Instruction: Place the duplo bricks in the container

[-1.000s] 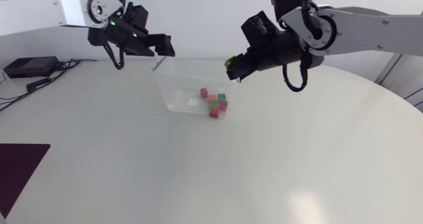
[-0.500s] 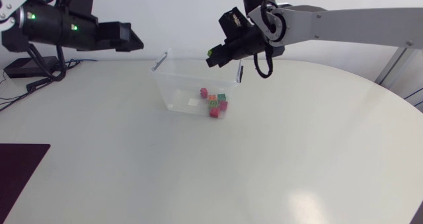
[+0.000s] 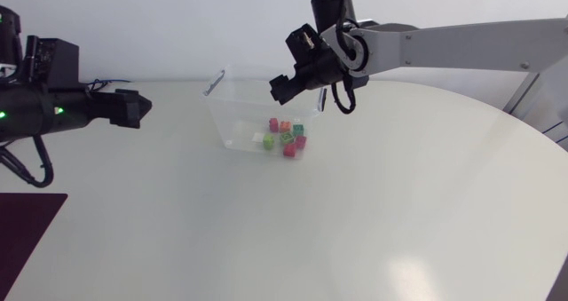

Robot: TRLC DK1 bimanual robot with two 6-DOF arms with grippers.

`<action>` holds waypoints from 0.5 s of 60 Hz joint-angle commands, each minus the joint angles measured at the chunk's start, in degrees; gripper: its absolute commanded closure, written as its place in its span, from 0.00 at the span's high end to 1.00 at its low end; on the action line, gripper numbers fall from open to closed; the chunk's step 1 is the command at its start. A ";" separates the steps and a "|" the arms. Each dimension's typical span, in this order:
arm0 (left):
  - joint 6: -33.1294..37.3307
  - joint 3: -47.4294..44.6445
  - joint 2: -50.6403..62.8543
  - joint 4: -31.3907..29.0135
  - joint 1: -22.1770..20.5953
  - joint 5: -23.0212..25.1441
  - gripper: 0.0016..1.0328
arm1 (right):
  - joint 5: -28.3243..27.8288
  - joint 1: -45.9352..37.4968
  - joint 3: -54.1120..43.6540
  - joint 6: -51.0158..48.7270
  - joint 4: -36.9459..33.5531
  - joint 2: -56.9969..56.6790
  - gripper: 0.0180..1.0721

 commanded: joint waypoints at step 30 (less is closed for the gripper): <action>5.02 -15.06 -17.80 5.78 7.26 -0.21 0.96 | 7.21 -8.39 -31.30 2.29 9.49 -32.45 0.96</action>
